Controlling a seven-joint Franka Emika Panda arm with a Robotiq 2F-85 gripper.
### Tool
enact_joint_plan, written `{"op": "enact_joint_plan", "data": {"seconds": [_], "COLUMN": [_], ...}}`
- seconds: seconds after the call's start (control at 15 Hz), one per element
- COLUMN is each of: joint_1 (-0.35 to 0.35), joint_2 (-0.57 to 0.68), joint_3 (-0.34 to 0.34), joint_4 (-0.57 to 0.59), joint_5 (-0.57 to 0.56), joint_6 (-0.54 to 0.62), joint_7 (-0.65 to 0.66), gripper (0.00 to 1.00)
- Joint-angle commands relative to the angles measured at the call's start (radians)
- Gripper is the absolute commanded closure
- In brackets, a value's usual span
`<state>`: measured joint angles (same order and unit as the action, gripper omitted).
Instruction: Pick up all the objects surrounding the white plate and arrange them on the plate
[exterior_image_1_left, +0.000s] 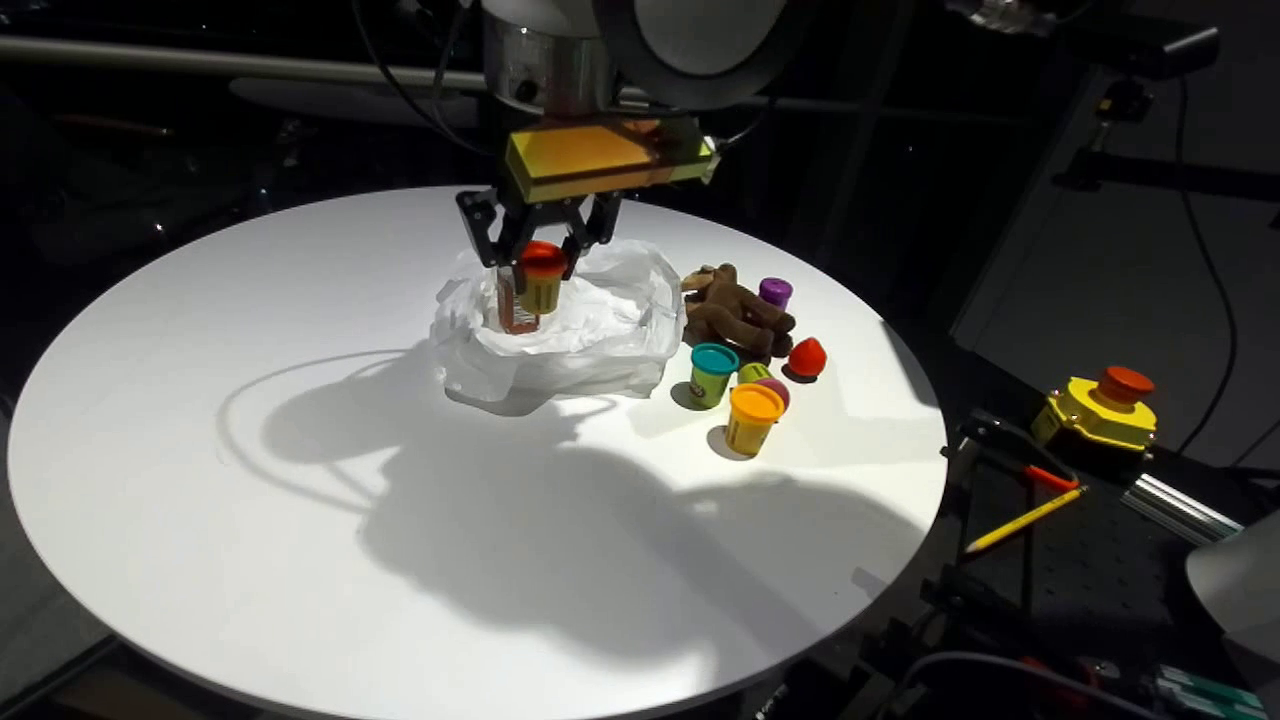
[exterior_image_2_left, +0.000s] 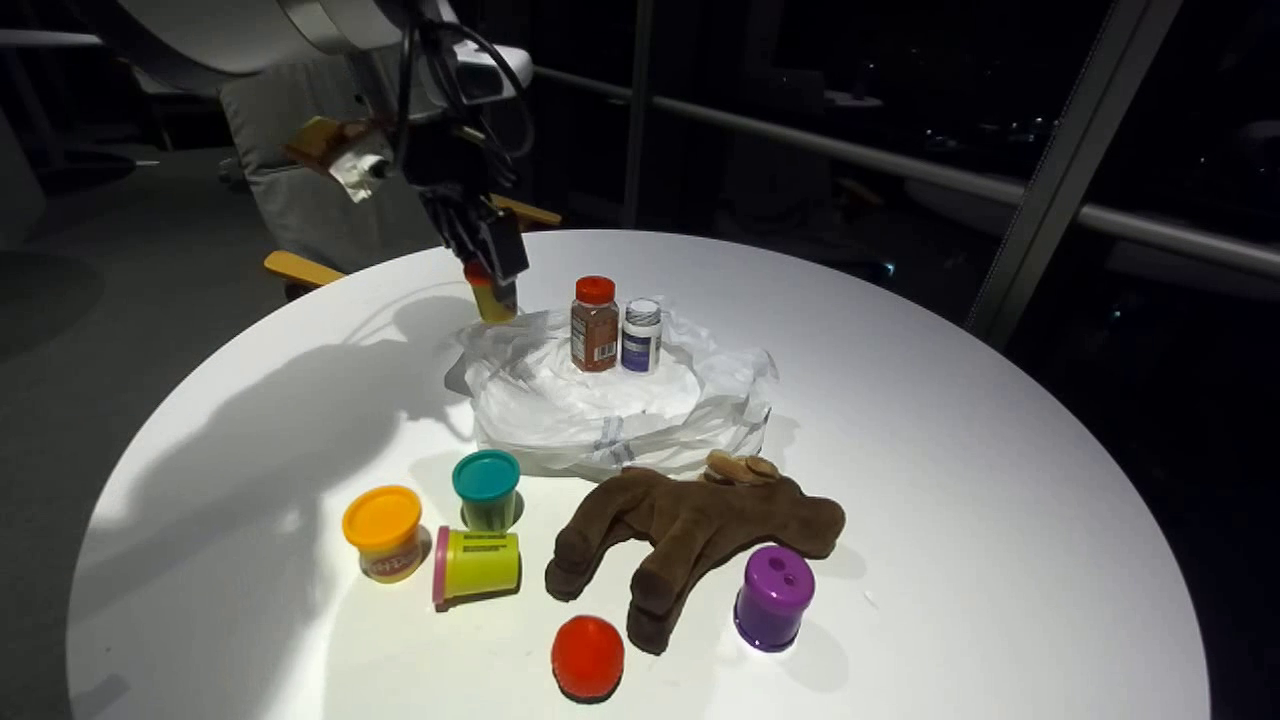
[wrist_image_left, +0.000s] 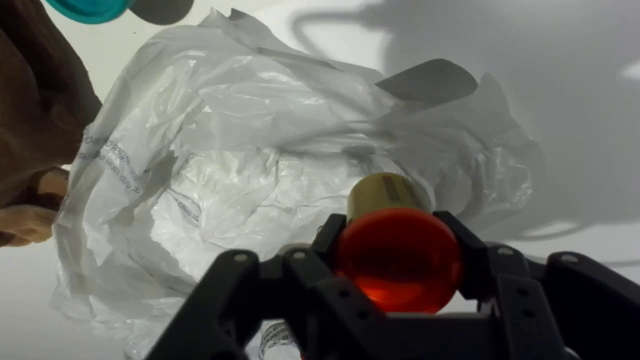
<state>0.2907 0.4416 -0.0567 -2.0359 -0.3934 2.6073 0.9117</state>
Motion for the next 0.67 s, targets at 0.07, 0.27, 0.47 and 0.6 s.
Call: {"op": "enact_joint_plan", "data": {"seconds": [0.07, 0.27, 0.47, 0.6], "joint_1": [0.002, -0.009, -0.011, -0.005], "joint_2": [0.138, 0.186, 0.22, 0.226], "joint_3": [-0.034, -0.03, -0.033, -0.039], "joint_4": [0.141, 0.179, 0.206, 0.213], "joint_5": [0.06, 0.12, 0.16, 0.172], "joint_6": [-0.015, -0.022, -0.022, -0.024], "joint_7": [0.001, -0.029, -0.036, -0.032], "gripper": [0.74, 0.74, 0.74, 0.26]}}
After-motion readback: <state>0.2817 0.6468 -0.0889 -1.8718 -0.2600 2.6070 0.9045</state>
